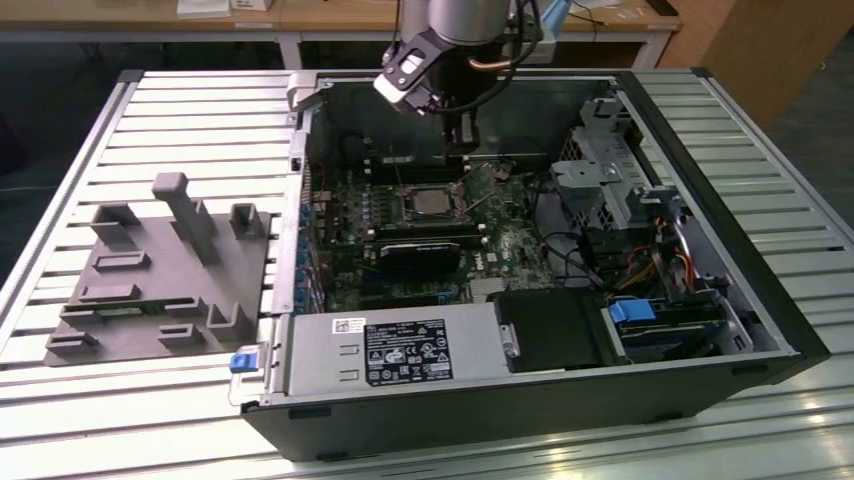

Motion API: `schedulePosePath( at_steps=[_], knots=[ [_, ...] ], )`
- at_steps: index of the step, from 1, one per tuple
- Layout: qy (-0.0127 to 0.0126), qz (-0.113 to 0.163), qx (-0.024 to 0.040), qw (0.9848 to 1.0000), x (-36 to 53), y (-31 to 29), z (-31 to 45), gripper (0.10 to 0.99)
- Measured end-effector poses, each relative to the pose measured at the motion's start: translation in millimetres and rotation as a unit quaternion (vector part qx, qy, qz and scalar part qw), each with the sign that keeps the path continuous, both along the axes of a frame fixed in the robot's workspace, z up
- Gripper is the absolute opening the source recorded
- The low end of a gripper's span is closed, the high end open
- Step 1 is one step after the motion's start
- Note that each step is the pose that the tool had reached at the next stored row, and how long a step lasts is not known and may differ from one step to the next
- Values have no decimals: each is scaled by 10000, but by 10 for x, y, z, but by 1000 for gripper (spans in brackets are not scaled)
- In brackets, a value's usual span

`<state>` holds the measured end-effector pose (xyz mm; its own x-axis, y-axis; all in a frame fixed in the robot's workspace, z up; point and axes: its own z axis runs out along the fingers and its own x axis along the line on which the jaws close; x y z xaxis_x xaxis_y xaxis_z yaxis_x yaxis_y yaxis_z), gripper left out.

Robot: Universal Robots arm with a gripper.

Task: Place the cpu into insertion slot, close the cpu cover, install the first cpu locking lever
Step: 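Close the cpu cover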

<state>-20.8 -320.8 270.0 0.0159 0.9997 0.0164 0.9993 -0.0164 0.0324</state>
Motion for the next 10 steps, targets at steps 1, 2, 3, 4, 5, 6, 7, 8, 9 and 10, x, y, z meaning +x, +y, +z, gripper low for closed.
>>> schedulePosePath(
  at_steps=[1, 2, 3, 4, 5, 6, 7, 8, 9, 10],
  knots=[
    [0, 0, 0, 10000, 4, 0, 0, 102],
    [0, 0, 0, 10000, 8, 0, 0, 102],
    [0, 0, 0, 10000, 11, 0, 0, 102],
    [0, 0, 0, 10000, 14, 0, 0, 102],
    [0, 0, 0, 10000, 17, 0, 0, 102],
    [0, 0, 0, 10000, 19, 0, 0, 102],
    [0, 0, 0, 10000, 22, 0, 0, 102],
    [0, 0, 0, 10000, 24, 0, 0, 102],
    [0, 0, 0, 10000, 27, 0, 0, 102],
    [0, 0, 0, 10000, 30, 0, 0, 102]
  ],
)
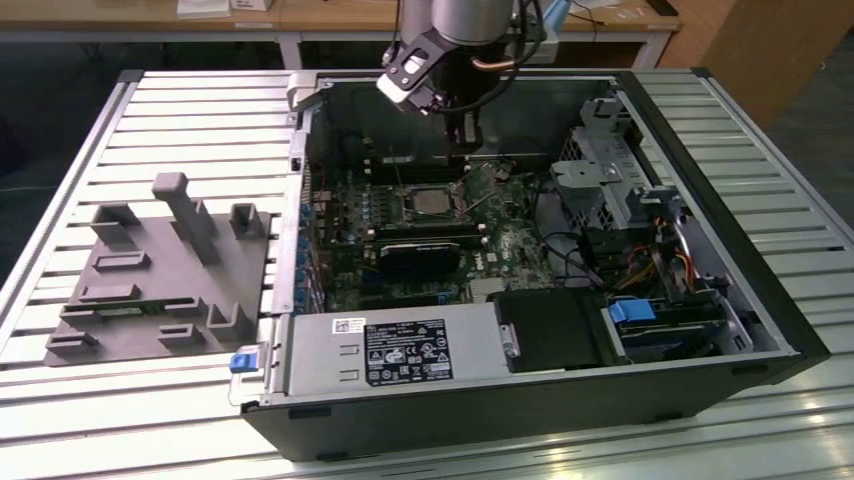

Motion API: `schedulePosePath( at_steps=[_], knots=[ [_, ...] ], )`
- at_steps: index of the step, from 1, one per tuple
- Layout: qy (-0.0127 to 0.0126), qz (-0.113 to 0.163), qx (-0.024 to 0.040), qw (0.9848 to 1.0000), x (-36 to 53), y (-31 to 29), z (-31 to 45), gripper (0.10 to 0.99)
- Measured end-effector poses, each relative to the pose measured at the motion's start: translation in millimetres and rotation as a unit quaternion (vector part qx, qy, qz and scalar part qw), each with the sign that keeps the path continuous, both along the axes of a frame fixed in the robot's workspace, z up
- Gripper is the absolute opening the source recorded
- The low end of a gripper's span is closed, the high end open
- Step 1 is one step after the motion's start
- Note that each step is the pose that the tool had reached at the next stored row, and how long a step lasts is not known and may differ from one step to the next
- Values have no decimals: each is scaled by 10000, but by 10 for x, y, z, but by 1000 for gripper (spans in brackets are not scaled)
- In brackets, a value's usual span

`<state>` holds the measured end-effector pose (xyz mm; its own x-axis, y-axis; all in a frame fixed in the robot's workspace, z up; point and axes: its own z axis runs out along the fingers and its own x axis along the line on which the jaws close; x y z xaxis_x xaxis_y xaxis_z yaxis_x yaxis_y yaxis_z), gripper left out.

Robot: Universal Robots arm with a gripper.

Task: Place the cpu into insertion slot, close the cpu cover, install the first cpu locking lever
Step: 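Close the cpu cover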

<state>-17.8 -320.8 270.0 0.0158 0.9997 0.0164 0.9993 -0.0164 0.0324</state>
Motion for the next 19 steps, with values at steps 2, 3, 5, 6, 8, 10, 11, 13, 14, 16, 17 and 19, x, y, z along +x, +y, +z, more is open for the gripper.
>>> schedulePosePath(
  at_steps=[2, 3, 5, 6, 8, 10, 11, 13, 14, 16, 17, 19],
  knots=[
    [0, 0, 0, 10000, 6, 0, 0, 102],
    [0, 0, 0, 10000, 10, 0, 0, 102],
    [0, 0, 0, 10000, 20, 0, 0, 102],
    [0, 0, 0, 10000, 26, 0, 0, 102],
    [0, 0, 0, 10000, 39, 0, 0, 102],
    [0, 0, 0, 10000, 50, 0, 0, 102],
    [0, 0, 0, 10000, 56, 0, 0, 102],
    [0, 0, 0, 10000, 68, 0, 0, 102],
    [0, 0, 0, 10000, 74, 0, 0, 102],
    [0, 0, 0, 10000, 84, 0, 0, 102],
    [0, 0, 0, 10000, 88, 0, 0, 102],
    [0, 0, 0, 10000, 96, 0, 0, 102]
  ],
)
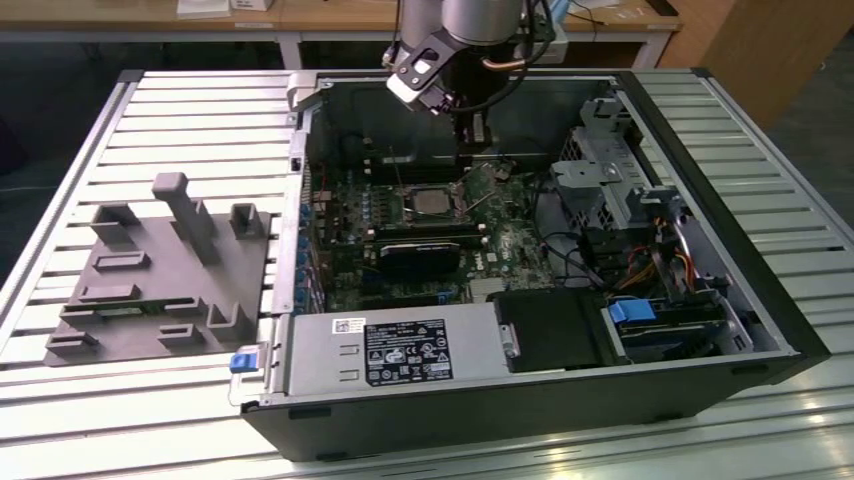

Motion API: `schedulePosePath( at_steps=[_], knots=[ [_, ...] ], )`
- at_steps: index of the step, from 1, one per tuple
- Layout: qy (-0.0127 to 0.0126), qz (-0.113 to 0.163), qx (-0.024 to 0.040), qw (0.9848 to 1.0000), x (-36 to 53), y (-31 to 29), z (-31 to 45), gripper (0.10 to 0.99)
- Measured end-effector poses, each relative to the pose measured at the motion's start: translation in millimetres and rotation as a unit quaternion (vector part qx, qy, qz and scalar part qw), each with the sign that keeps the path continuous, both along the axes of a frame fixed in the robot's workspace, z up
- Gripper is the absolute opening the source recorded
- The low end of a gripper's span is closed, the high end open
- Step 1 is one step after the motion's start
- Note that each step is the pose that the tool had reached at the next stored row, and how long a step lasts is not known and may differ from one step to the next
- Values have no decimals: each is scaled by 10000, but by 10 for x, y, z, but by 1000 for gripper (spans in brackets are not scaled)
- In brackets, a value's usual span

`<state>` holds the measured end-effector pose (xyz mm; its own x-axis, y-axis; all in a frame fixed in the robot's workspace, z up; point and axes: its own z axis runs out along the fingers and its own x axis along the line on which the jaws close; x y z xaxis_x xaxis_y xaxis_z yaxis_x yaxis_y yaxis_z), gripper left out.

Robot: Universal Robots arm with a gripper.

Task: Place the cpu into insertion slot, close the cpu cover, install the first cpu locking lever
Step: 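Close the cpu cover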

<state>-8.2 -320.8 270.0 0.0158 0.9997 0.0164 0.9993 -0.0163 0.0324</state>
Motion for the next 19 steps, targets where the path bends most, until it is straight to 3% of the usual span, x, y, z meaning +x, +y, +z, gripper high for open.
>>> schedulePosePath(
  at_steps=[12, 19],
  knots=[
    [0, 0, 0, 10000, 113, 0, 0, 102],
    [0, 0, 0, 10000, 277, 0, 0, 102]
  ],
)
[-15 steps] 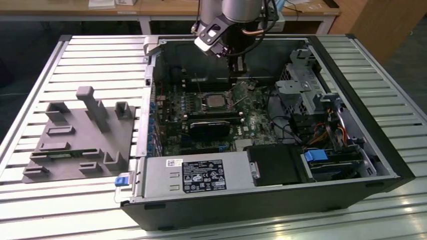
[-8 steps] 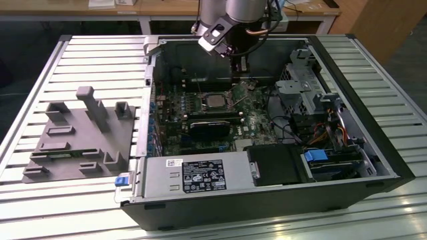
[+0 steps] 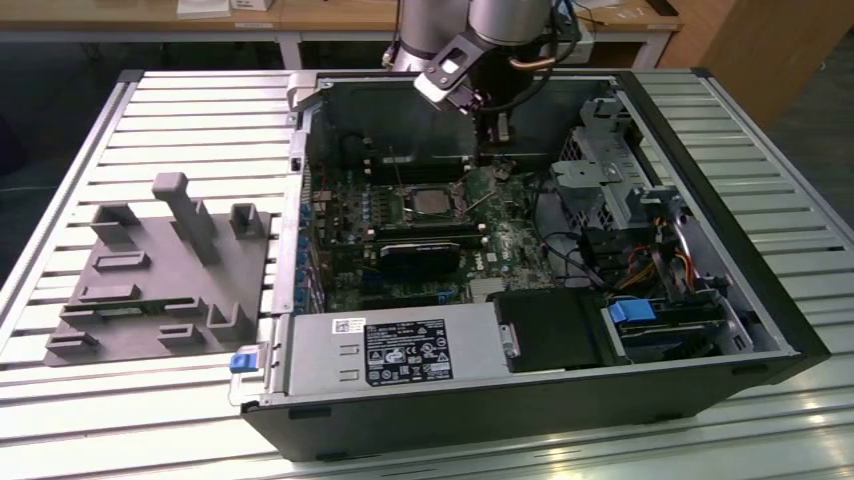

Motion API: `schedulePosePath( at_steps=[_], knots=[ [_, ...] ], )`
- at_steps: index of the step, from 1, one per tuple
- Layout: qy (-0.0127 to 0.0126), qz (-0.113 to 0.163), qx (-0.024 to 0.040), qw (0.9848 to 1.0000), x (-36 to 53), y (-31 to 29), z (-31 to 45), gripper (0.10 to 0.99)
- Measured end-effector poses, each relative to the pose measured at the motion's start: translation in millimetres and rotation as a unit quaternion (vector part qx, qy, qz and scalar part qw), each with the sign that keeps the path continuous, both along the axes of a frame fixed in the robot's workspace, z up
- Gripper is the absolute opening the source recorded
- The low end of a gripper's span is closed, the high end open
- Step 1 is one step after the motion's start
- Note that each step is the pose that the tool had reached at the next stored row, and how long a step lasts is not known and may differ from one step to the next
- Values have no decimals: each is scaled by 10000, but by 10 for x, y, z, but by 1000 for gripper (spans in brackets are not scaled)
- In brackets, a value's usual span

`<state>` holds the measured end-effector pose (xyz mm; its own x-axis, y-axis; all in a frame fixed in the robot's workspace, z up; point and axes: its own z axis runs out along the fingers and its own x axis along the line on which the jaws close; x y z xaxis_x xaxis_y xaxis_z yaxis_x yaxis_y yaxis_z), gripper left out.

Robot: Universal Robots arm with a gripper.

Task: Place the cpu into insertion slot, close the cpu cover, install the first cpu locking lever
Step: 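Close the cpu cover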

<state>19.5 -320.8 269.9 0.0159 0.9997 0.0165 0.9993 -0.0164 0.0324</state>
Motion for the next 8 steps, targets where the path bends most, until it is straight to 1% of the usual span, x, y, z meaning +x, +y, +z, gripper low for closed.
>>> schedulePosePath(
  at_steps=[4, 8],
  knots=[
    [0, 0, 0, 10000, 108, 0, -1, 102],
    [1, 0, -1, 10000, 186, 1, -6, 102]
  ],
)
